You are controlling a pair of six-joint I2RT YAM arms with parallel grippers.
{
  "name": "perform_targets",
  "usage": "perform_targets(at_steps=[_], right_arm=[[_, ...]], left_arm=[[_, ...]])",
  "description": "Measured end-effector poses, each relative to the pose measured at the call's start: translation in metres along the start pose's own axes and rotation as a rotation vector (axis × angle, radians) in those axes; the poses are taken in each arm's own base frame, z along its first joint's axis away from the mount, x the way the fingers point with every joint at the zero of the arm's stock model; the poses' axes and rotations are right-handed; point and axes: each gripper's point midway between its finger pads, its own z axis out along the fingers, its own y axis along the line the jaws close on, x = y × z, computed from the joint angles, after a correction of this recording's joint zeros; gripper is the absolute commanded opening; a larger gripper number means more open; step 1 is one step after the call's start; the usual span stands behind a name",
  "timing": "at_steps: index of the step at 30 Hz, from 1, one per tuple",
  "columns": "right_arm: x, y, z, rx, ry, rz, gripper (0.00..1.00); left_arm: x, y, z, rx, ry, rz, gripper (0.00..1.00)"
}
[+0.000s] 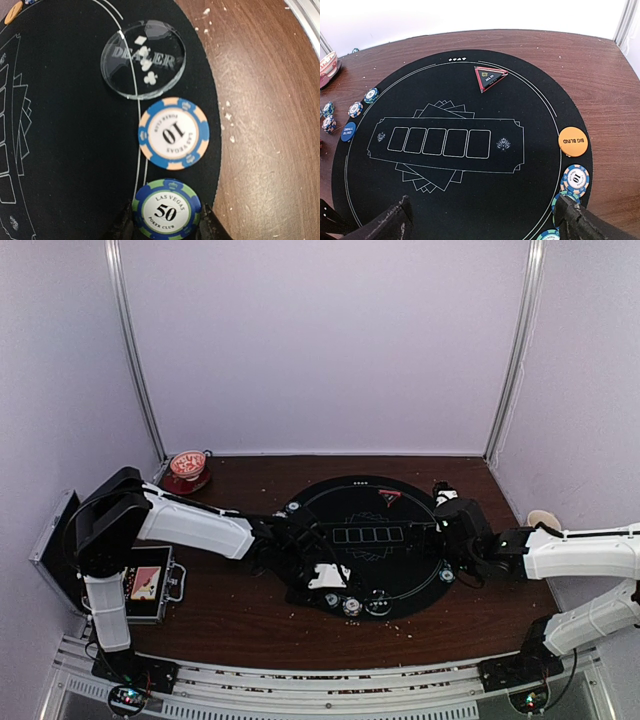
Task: Distribute texas hold em gaming equipment
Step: Place the pile of poker chips at the dealer area.
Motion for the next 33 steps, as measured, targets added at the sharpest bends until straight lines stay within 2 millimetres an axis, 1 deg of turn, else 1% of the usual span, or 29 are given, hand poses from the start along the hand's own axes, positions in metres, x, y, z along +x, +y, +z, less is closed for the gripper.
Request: perform_targets(at_steps=[5,11,16,24,30,32,33], right_arm=[[0.0,0.0,0.0,0.0,0.0,0.0,1.0],[0.0,0.0,0.0,0.0,0.0,0.0,1.0],[0.0,0.0,0.0,0.0,0.0,0.0,1.0],[0.0,0.0001,0.0001,0.0,0.0,0.0,1.0],[-0.0003,0.0004,0.0002,-0.001,-0.001,0.001,1.0],[0.0,0.0005,0.0006,-0.001,-0.001,0.0,1.0],[0.0,0.0006,0.0008,-0.001,-0.001,0.0,1.0]], left_arm=[[-0.0078,-0.0005,0.0007,-0.002,-0.011,0.012,0.18],[-0.0085,-0.0022,0.0029,0.001,-0.007,0.016,0.19],[-0.0081,-0.0017,0.0032,-0.002,-0.003,0.017,0.26],[-0.0055,0.0019,0.0034,-0.023,0.011,0.015,0.25],[-0.0045,0.0027,0.0044,-0.031,0.01,0.012,0.26],[-0.0046,0.0026,0.0044,-0.031,0.01,0.012,0.3],[-0.0045,0.0025,0.0044,-0.03,0.01,0.012,0.34]])
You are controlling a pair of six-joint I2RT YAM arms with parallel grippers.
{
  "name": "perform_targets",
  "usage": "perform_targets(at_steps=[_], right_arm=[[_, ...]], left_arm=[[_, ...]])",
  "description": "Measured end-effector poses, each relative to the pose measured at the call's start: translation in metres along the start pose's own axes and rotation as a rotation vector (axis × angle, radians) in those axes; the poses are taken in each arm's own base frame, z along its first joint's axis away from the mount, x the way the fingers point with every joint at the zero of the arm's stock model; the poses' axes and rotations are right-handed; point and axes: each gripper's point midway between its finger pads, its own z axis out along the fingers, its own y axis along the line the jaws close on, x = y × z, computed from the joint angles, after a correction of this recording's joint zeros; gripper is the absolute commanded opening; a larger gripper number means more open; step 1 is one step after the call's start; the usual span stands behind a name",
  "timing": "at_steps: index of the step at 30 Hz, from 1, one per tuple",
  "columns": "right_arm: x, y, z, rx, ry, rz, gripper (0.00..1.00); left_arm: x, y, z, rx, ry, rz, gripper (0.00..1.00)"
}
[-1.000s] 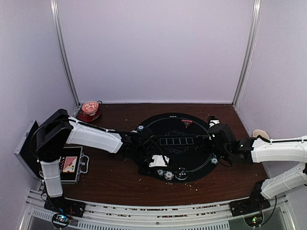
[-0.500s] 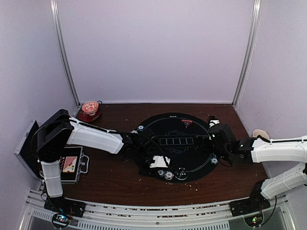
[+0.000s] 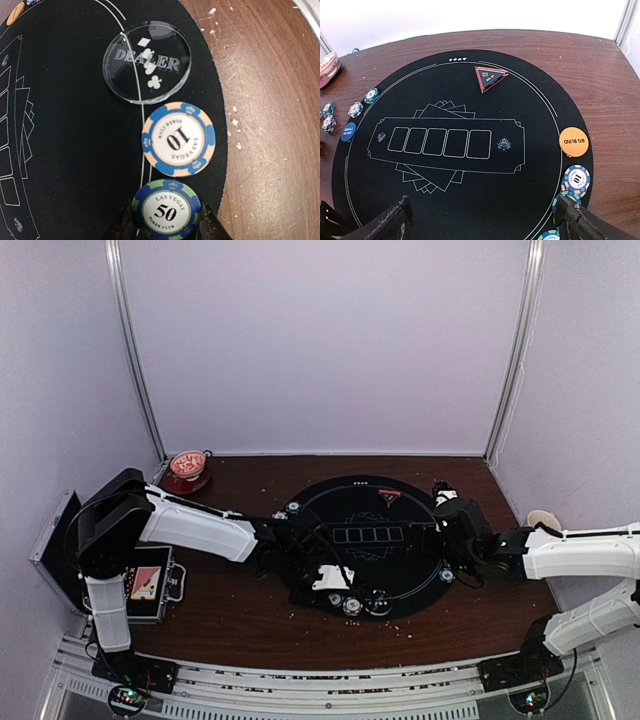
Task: Distribute texas hold em gaming equipment
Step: Place the pile of poker chips at the dealer area, then pick up the pile of poker chips from the pile of poker chips.
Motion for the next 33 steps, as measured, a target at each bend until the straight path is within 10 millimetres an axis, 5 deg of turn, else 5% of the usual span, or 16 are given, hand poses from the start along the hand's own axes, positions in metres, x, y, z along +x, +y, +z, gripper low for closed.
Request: perform_targets(at_steps=[8,17,21,25,28,33], right_arm=[[0.0,0.0,0.0,0.0,0.0,-0.002,1.0],[0.0,0.0,0.0,0.0,0.001,-0.003,1.0],[0.0,0.0,0.0,0.0,0.001,-0.003,1.0],[0.001,0.0,0.0,-0.002,0.002,-0.003,1.0],[0.001,0.001,0.0,-0.004,0.003,-0.003,1.0],[0.001,0.001,0.0,-0.007,0.005,-0.003,1.0]], left_arm=[[0.0,0.0,0.0,-0.001,-0.001,-0.003,0.76],[0.001,0.003,-0.012,-0.025,-0.014,-0.01,0.97],[0.0,0.028,-0.052,-0.105,-0.061,-0.045,0.98],[0.012,0.074,-0.121,-0.267,-0.126,-0.122,0.98],[0.039,0.101,-0.17,-0.405,-0.134,-0.199,0.98],[0.092,0.117,-0.21,-0.524,-0.078,-0.334,0.98]])
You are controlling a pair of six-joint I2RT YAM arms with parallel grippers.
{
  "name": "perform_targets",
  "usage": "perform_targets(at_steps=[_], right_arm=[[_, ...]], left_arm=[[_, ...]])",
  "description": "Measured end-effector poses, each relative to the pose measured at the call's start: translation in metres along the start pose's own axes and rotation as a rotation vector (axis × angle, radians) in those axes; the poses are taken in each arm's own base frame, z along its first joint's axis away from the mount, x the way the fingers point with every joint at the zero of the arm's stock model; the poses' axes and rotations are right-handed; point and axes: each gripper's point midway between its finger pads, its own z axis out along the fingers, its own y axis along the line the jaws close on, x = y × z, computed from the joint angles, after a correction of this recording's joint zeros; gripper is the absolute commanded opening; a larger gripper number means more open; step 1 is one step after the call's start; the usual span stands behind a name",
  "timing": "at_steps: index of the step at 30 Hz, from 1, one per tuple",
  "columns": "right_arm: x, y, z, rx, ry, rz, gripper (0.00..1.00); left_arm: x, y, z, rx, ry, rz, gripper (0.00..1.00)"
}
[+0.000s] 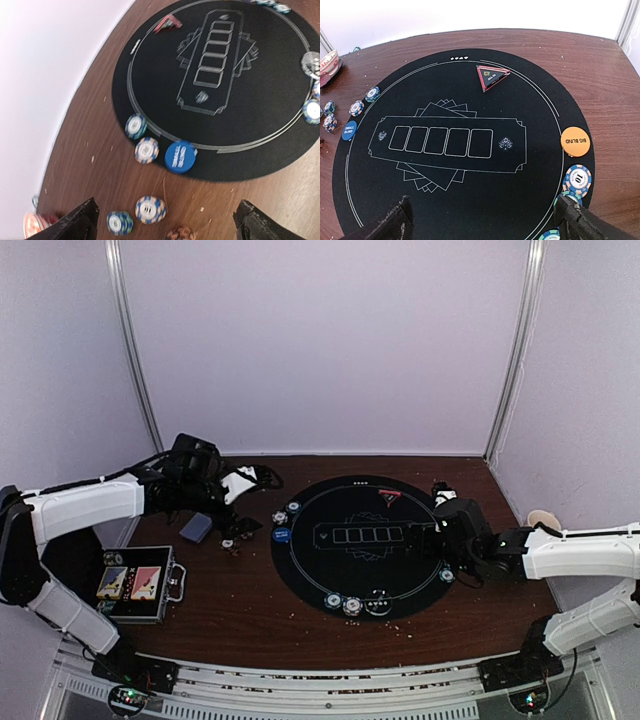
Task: Distribute texas hold em gaming equipment
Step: Pick up the pile of poker chips from the pile of poker chips.
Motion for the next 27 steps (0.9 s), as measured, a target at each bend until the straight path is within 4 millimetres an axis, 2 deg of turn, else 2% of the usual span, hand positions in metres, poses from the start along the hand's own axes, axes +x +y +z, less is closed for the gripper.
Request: perform_targets(at_steps=[5,9,13,17,27], right_arm=[[0.0,0.0,0.0,-0.001,0.001,0.0,1.0],[0.001,0.001,0.0,-0.007,0.005,0.0,1.0],[0.001,0.002,0.0,-0.009,0.006,0.0,1.0],[0.001,0.002,0.0,-0.01,0.006,0.0,1.0],[0.001,0.002,0.0,-0.012,0.008,0.0,1.0]], left_arm=[[0.051,0.018,-0.016,-0.038,0.085,-0.117,0.98],[0.075,0.026,-0.024,-0.061,0.131,-0.172,0.97],[0.092,0.03,-0.021,-0.059,0.168,-0.207,0.94],[0.11,0.024,-0.008,-0.019,0.216,-0.234,0.93],[0.124,0.007,0.007,0.061,0.247,-0.255,0.88]])
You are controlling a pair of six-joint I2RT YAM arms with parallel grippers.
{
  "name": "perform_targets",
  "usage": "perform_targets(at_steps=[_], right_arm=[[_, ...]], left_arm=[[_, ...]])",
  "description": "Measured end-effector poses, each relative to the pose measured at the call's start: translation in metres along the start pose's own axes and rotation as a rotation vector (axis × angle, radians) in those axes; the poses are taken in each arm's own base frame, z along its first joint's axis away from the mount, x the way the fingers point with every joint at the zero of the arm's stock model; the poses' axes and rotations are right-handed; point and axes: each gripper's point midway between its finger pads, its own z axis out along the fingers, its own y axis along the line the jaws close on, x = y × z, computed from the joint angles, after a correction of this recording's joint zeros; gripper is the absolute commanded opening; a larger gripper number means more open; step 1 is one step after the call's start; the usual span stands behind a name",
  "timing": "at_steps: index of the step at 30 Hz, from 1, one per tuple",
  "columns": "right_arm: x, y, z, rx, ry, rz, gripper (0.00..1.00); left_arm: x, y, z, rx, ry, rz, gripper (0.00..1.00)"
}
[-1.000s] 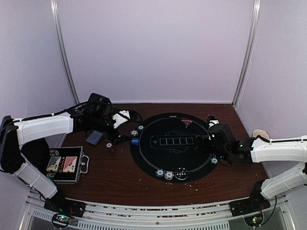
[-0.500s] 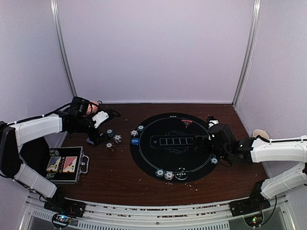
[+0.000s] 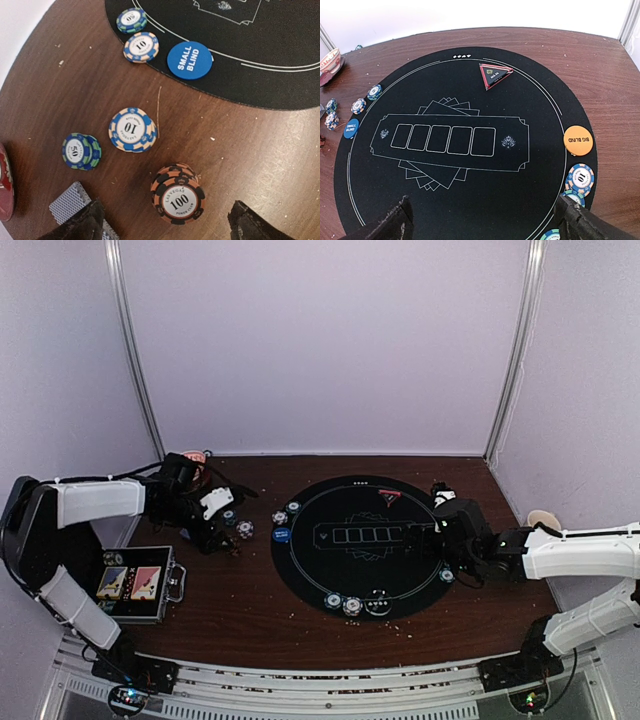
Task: Distribute texas hold em gaming equipment
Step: Pick up the pile of poker chips from the pile of poker chips.
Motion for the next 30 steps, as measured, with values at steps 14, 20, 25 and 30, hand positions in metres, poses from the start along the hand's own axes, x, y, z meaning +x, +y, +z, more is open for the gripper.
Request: perform_targets(at_steps=[14,20,25,30], right_arm=[[0.0,0.0,0.0,0.0,0.0,-0.001,1.0],[0.0,0.0,0.0,0.0,0.0,-0.001,1.0],[0.0,0.0,0.0,0.0,0.0,0.0,1.0],[0.0,0.0,0.0,0.0,0.0,-0.001,1.0]], left_arm=[[0.02,-0.008,0.026,0.058,0.069,-0.025,0.76],[0.023,-0.008,0.03,0.064,0.078,-0.028,0.71],[0.022,-0.007,0.032,0.066,0.079,-0.029,0.67],[0.022,-0.006,0.034,0.068,0.081,-0.03,0.63]])
